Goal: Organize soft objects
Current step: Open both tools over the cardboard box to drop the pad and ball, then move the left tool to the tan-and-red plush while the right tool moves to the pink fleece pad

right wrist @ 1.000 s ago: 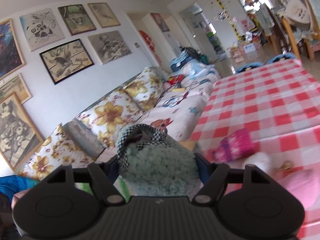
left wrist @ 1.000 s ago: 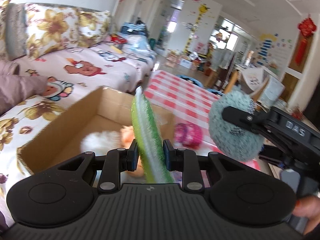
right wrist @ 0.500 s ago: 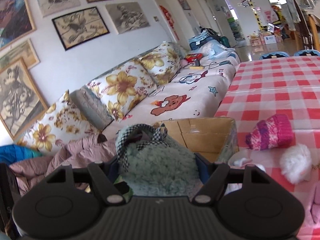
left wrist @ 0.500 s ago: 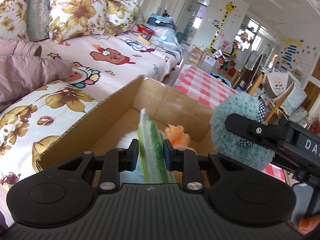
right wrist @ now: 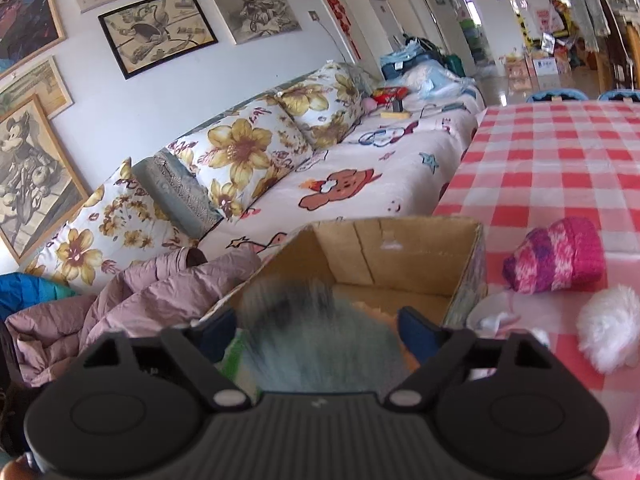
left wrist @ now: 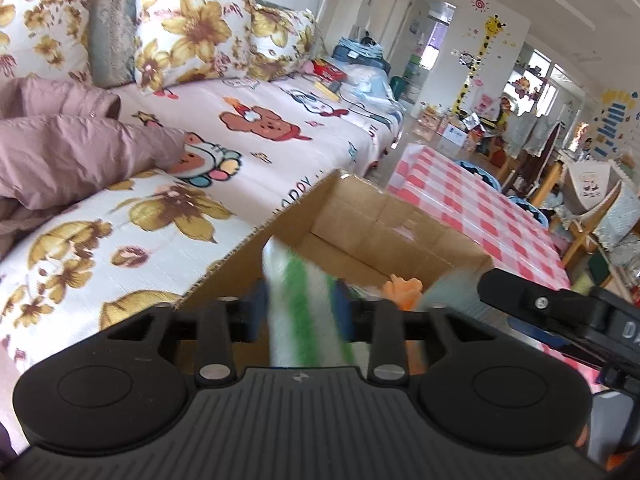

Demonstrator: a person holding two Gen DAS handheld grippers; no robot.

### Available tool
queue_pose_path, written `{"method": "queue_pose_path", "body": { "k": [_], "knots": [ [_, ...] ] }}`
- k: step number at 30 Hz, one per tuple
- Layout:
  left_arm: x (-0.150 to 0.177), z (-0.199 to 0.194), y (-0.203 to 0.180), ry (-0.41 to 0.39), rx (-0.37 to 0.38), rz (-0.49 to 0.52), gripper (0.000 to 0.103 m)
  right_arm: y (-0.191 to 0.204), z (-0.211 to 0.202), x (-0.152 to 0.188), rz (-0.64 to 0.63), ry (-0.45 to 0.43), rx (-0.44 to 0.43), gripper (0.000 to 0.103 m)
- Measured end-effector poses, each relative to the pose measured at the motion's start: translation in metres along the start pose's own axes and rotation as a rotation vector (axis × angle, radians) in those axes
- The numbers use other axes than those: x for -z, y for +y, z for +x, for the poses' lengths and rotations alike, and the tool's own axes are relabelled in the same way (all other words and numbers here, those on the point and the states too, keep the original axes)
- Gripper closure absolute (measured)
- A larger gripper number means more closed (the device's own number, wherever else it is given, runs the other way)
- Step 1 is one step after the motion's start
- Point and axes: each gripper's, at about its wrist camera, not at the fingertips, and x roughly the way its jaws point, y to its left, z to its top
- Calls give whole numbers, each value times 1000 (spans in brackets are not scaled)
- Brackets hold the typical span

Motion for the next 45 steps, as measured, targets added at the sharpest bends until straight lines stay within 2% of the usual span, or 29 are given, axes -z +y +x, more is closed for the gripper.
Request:
{"method": "queue_pose_path", "body": {
  "k": [5,10,14,20,36,45],
  "knots": [
    [0,-11,-8,-30,8,25,31,1,-23,-5,-14,-80,33,8],
    [2,-23,-23,-60,17,83,26,-10,-54,-8,-58,-178,159,6],
    [7,-30,-35,-74,44,113,23,-27,-73,-6,-42,-233,229,5],
    [15,-38,-47,-84,82,170,19,-47,-92,-7,-12,-268,287,5],
    [31,-36,-73,-74,138,313,11,-93,-138,-1,83,-324,355,5],
    [34,-29,-75,-59,173,377,9,-114,-158,3,136,-340,387,5]
  ]
}}
